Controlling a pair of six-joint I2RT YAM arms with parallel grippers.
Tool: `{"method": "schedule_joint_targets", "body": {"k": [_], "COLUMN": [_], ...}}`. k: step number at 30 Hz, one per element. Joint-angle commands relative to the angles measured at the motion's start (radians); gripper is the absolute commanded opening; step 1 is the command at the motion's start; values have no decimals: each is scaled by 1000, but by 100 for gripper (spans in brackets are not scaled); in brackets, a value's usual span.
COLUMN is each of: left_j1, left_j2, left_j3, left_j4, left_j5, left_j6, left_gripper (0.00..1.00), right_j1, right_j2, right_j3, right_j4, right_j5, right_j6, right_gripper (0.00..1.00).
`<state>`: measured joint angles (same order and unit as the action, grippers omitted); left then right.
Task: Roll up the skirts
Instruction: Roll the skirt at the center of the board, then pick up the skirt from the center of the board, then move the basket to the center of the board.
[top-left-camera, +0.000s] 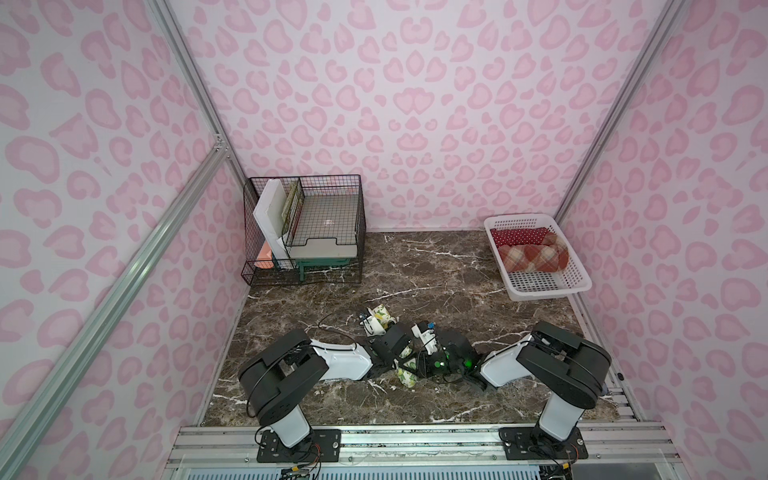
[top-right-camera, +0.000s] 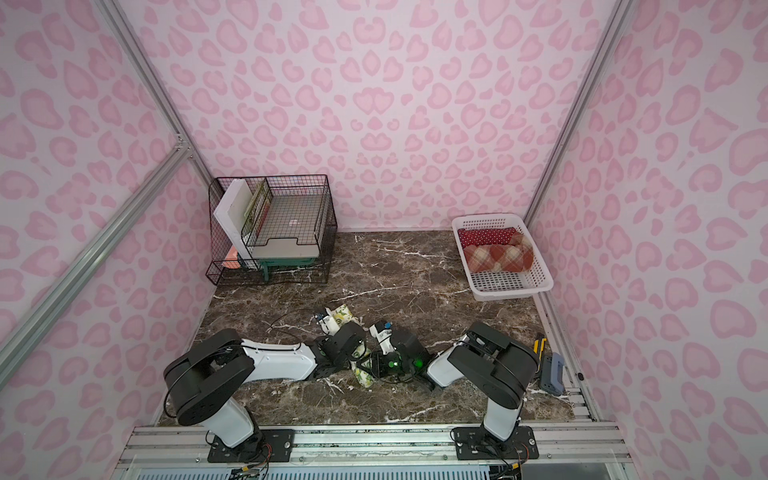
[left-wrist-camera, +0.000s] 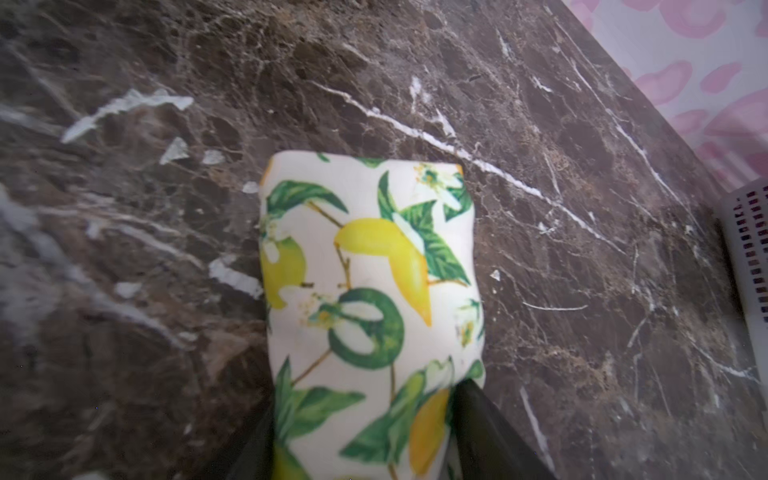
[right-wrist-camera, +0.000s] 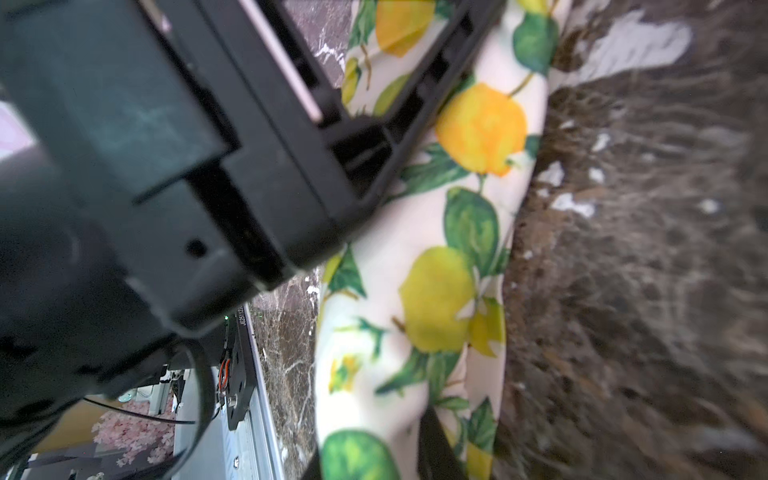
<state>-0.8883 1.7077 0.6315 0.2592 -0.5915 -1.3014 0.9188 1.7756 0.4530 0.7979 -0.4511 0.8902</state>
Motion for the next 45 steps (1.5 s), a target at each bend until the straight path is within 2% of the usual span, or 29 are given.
{"method": "schedule_joint_targets", "body": {"k": [1,3,7,11,12,14,16,19,21,26,31,36,41,45], "left_j1": [-4,-9,-12,-11,-11,-7,7,47,86,163,189,195,200,200], "left_j2": [51,65,94,105,101,89,69,45,33,-22,-37,-52,-95,-132], "left_j3": [-17,-7,20,34,29,28,28,16,10,30,77,102,100,97], "left_j4": [-113,-119,-140,-128,-113,-106,-103,-91,-86,-116,-131,-150,-162,-186], "left_j5": [238,242,248,257,256,255,263,298,333,377,416,432,434,423], "left_j6": [-29,-27,-22,-3,0,14,49,93,116,204,257,283,305,326], "left_gripper": [51,38,0,0,0,0,0,0,0,0,0,0,0,0], "right_j1": [-7,-8,-8,-9,-10,-14,-23,-39,-46,-88,-207,-363,-462,-636], "right_j2": [22,38,58,38,21,-36,-130,-269,-351,-615,-858,-943,-929,-938], "right_j3": [-20,-15,-8,-2,2,10,23,49,67,51,45,46,100,118], "right_j4": [-416,-408,-398,-437,-464,-538,-640,-822,-950,-1203,-1335,-1324,-1306,-1217], "right_j5": [0,-6,-8,20,34,71,122,196,247,399,542,547,670,653], "right_j6": [13,16,18,13,7,-13,-50,-100,-125,-91,-80,-78,-95,-123], "right_gripper": [0,0,0,0,5,29,44,59,65,75,85,85,85,85]}}
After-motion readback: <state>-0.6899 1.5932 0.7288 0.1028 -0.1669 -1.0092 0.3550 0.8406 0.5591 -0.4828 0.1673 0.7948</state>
